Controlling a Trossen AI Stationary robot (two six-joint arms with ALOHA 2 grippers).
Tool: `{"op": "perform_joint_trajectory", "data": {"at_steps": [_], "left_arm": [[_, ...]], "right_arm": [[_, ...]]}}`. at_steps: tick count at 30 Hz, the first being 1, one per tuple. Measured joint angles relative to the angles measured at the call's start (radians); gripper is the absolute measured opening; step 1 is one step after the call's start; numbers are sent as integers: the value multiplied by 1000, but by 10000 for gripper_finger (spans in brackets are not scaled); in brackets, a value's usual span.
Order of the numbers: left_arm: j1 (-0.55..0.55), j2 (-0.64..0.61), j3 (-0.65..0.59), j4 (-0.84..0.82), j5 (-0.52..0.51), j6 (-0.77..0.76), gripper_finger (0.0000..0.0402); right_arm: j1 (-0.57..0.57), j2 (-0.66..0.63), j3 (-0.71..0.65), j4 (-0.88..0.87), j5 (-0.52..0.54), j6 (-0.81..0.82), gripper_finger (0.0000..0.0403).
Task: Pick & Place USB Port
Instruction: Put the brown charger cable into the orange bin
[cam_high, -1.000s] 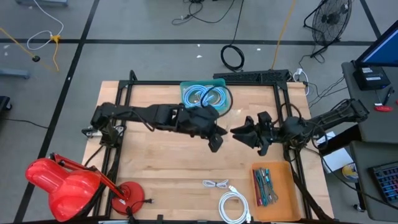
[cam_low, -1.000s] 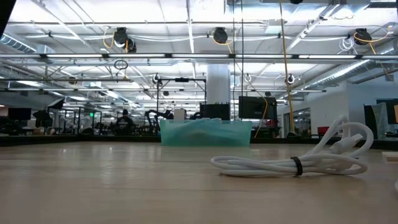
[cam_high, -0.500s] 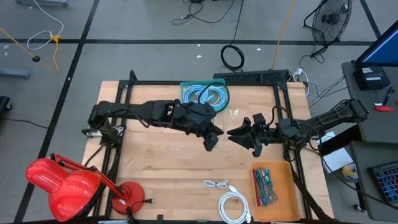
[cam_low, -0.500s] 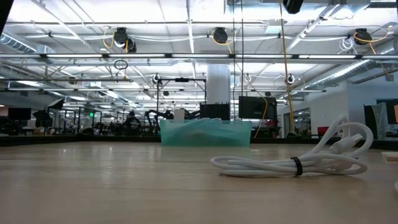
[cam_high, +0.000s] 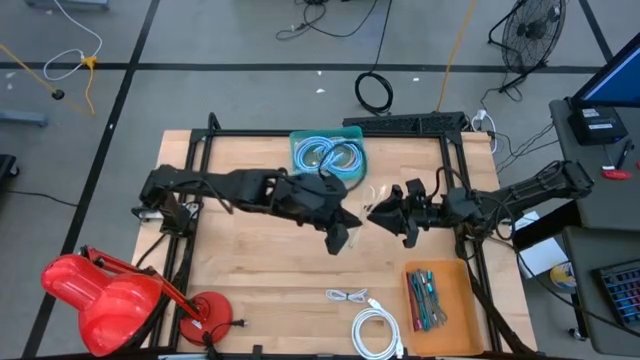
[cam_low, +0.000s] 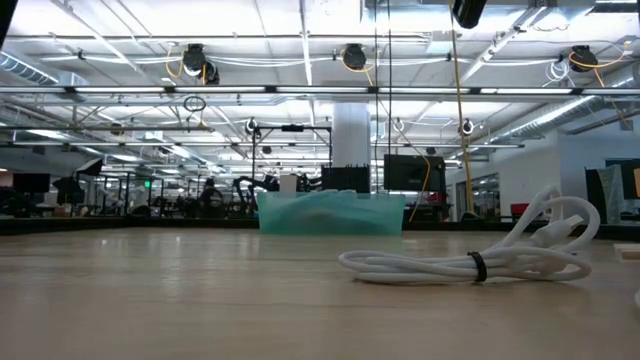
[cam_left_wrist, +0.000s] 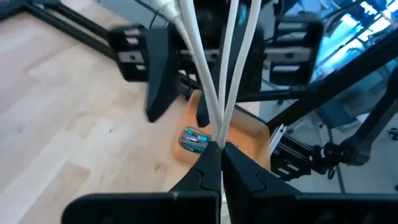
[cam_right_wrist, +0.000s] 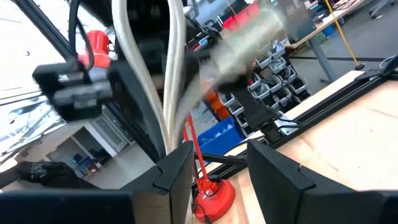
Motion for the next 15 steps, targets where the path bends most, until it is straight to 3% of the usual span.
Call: {"op": "perform_joint_trajectory", "data": {"at_steps": [9, 15], "left_arm": [[11, 54, 0, 16, 35, 2, 0], [24, 23, 0, -7, 21, 29, 0]], "right_arm": [[-6, 0, 0, -4, -2, 1, 142], [-5, 0, 0, -6, -3, 11, 142]]}}
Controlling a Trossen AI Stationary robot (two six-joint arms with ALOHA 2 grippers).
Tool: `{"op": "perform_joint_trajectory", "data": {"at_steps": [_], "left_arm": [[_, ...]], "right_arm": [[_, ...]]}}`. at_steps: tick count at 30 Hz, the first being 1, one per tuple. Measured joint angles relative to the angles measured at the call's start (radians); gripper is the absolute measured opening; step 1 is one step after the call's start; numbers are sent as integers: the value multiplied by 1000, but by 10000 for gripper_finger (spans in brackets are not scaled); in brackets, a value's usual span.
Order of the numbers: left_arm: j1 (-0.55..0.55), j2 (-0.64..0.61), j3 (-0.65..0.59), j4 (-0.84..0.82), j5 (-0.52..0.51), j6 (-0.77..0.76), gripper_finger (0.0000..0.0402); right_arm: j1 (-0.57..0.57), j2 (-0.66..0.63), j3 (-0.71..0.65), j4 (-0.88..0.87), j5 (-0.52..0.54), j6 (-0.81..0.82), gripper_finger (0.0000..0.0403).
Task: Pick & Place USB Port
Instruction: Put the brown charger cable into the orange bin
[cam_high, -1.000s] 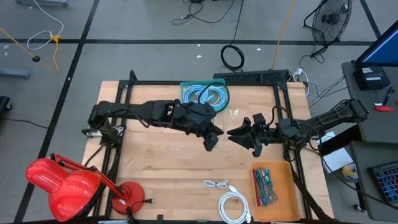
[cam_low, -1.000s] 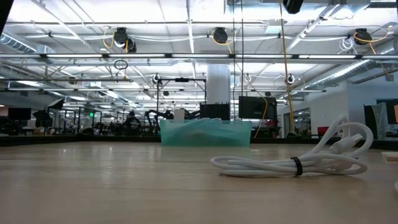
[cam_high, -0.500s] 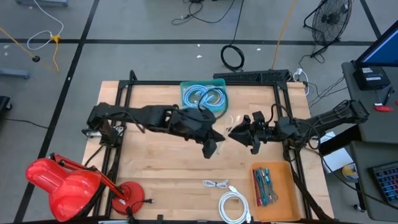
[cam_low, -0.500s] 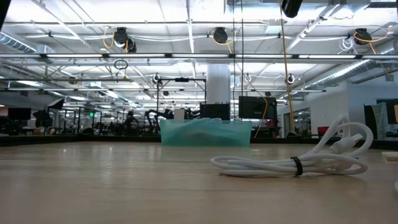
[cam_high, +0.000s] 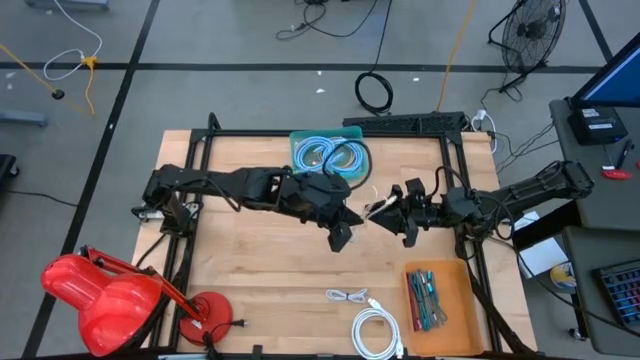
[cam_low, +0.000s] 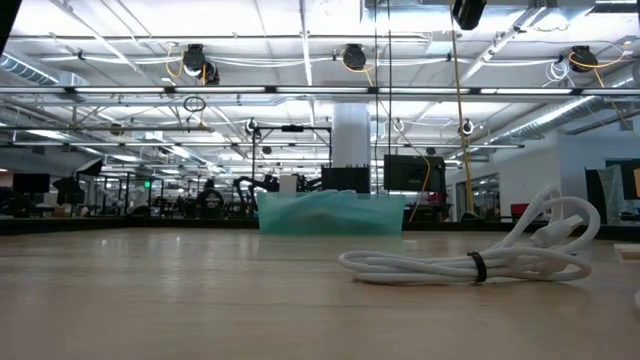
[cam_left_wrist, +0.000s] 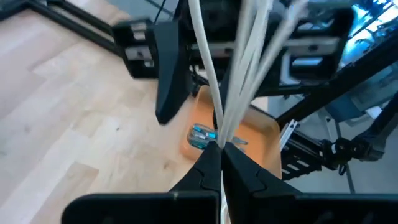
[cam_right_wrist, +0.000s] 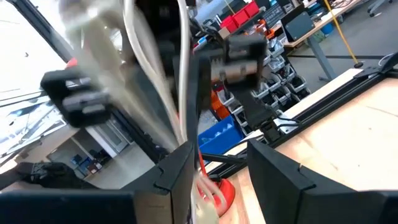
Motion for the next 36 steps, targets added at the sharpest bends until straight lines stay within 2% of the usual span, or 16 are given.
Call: {"op": "perform_joint_trajectory", "data": {"at_steps": [10, 28, 36], "left_arm": [[0, -24, 0, -11, -20, 21, 0], [12, 12, 0, -47, -25, 24, 0], [36, 54, 0, -26, 48, 10, 0]], "right_arm": [[0, 0, 0, -8, -2, 16, 142], [0, 0, 0, -7, -1, 10, 142], [0, 0, 0, -7, 0, 8, 142]]}}
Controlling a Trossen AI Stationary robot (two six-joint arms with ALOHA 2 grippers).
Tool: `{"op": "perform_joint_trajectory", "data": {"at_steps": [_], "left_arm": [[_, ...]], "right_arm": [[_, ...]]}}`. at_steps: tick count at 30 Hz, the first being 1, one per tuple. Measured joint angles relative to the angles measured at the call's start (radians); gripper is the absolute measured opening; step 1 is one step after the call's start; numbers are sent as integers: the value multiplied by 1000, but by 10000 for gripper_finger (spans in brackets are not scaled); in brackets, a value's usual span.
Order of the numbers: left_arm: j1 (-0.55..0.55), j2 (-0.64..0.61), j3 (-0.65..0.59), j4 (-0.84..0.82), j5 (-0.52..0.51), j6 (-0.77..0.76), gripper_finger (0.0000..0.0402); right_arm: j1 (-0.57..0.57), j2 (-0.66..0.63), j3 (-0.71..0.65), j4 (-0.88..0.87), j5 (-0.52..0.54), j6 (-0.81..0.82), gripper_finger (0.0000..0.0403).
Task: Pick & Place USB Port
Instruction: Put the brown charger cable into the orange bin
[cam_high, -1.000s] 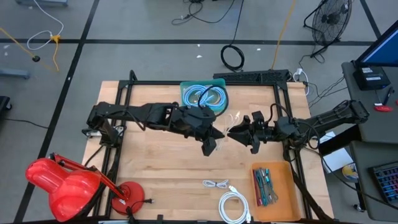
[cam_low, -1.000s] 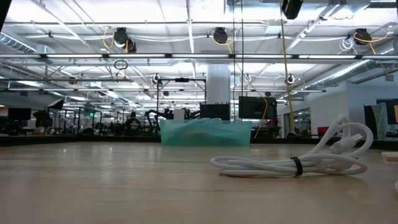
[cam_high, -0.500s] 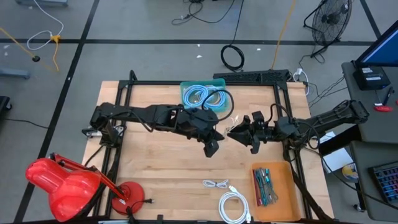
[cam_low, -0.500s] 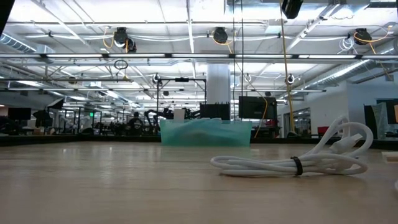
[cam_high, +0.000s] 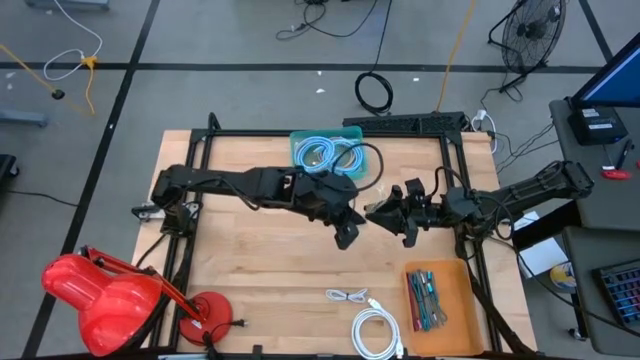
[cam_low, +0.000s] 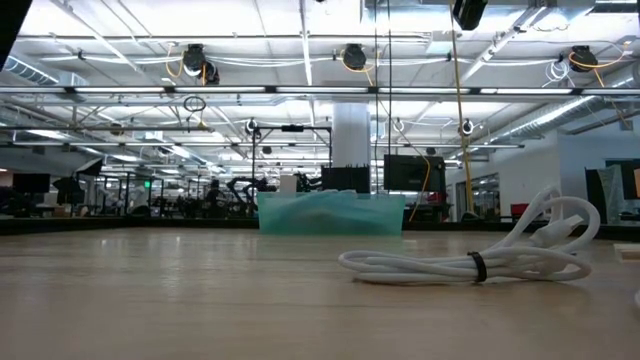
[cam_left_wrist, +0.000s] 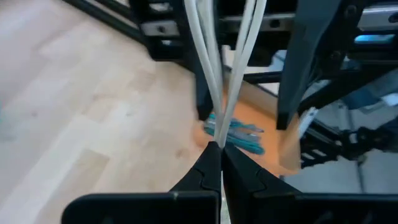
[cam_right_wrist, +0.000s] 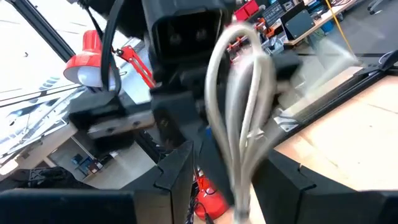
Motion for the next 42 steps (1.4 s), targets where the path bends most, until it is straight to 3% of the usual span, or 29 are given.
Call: {"op": "perform_joint_trajectory", "data": {"at_steps": [27, 31, 38, 42], "left_arm": [[-5, 6, 0, 46, 8, -9, 0], [-3, -9, 0, 54, 8, -8, 0], [-1, -10, 0, 55, 30, -17, 0], [-1, -10, 0, 53, 47, -17, 1]], "right_arm": [[0, 0, 0, -12, 0, 32, 138], [0, 0, 0, -19, 0, 53, 112], [0, -1, 0, -13, -4, 59, 13], [1, -1, 0, -15, -7, 68, 13]]}}
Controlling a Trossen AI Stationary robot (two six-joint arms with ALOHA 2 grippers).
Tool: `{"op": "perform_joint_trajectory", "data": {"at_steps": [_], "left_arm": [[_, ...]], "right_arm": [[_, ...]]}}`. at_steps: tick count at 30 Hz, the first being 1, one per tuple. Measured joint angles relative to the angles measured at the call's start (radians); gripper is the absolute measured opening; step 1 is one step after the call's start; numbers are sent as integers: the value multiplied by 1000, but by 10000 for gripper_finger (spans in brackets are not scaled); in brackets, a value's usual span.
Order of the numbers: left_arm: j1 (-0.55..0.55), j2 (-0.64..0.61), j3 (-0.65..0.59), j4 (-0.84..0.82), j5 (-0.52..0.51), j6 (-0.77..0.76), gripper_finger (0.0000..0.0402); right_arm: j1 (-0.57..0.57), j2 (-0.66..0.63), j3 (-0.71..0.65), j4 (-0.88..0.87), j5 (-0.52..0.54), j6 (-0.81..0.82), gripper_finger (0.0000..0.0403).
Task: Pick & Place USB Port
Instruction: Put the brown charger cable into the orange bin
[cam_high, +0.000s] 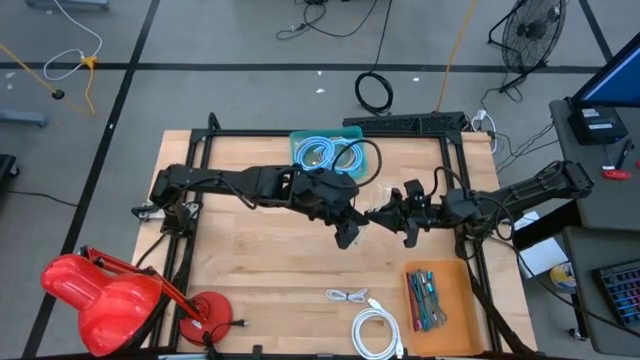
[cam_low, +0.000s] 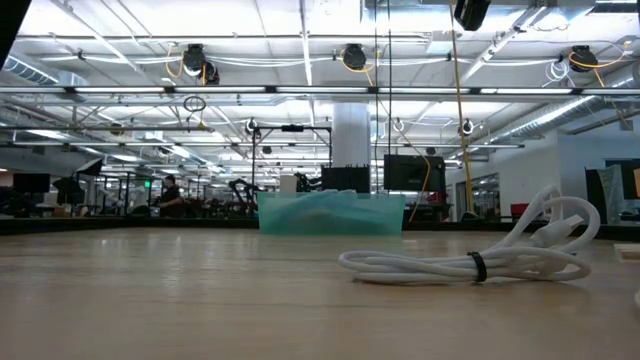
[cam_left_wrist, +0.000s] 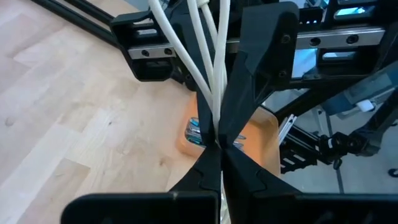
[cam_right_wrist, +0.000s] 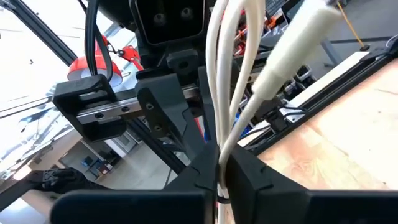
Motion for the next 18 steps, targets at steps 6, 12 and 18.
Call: {"op": "perform_joint_trajectory", "data": {"at_steps": [6, 12, 18], "left_arm": [[0, -35, 0, -52, 31, 10, 28], [-4, -141, 2, -157, -25, 40, 42], [-5, -221, 1, -280, -211, 53, 32]], "right_arm": [[0, 1, 0, 1, 3, 27, 5], [-1, 0, -1, -28, 10, 87, 4], [1, 0, -1, -124, -18, 289, 3]]}}
